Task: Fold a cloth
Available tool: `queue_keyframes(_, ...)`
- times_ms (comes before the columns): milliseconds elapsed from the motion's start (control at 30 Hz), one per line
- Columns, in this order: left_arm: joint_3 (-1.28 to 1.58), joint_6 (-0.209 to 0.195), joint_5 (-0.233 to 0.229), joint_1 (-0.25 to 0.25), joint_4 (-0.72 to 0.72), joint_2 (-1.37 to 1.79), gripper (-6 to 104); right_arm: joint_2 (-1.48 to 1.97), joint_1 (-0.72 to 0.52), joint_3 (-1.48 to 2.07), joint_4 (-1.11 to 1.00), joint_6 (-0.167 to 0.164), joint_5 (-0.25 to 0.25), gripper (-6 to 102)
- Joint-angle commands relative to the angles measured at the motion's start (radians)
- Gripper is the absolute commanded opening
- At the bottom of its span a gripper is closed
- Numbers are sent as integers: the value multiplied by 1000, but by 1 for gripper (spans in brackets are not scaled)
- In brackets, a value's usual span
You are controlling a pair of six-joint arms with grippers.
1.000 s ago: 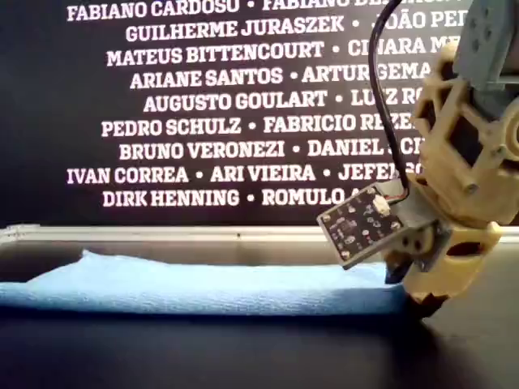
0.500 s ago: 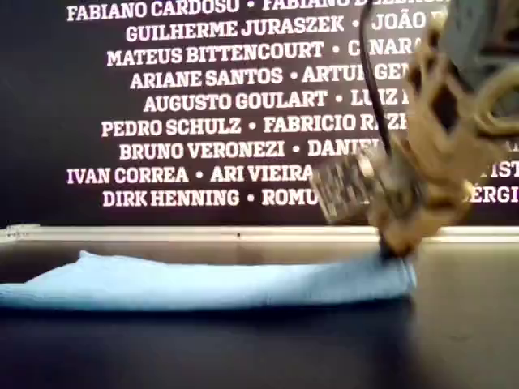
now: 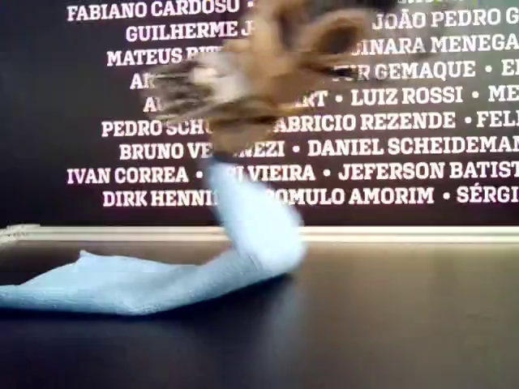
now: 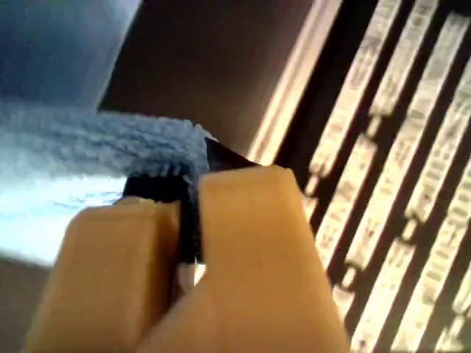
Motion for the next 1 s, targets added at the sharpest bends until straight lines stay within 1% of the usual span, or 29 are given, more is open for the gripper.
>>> queue_keyframes(0,-8,6,-8,-2,-9,2,58,-92,64,-284,-26,5,5,2)
queue_keyframes(133,-8,6,-8,0,-9,2,58,-262,127,-514,-25,5,5,2)
queue_keyframes(233,-8,6,-8,0,-9,2,58,-357,172,-623,-25,5,5,2)
queue_keyframes(500,-8,6,-8,0,-9,2,58,-509,278,-706,-26,6,5,5)
queue_keyframes(533,-8,6,-8,0,-9,2,58,-520,288,-706,-26,6,5,7)
queue_keyframes(600,-8,6,-8,0,-9,2,58,-529,301,-703,-26,8,5,15)
queue_keyframes(733,-8,6,-8,0,-9,2,58,-529,304,-681,-25,8,5,37)
queue_keyframes(800,-8,6,-8,0,-9,2,58,-522,304,-680,-23,6,-11,45)
queue_keyframes(867,-8,6,-8,0,-9,2,58,-497,304,-678,-6,6,-9,50)
queue_keyframes(900,-8,6,-8,0,-9,2,58,-492,304,-678,-6,6,2,50)
queue_keyframes(967,-8,6,-8,0,-9,2,58,-469,293,-678,-6,6,3,50)
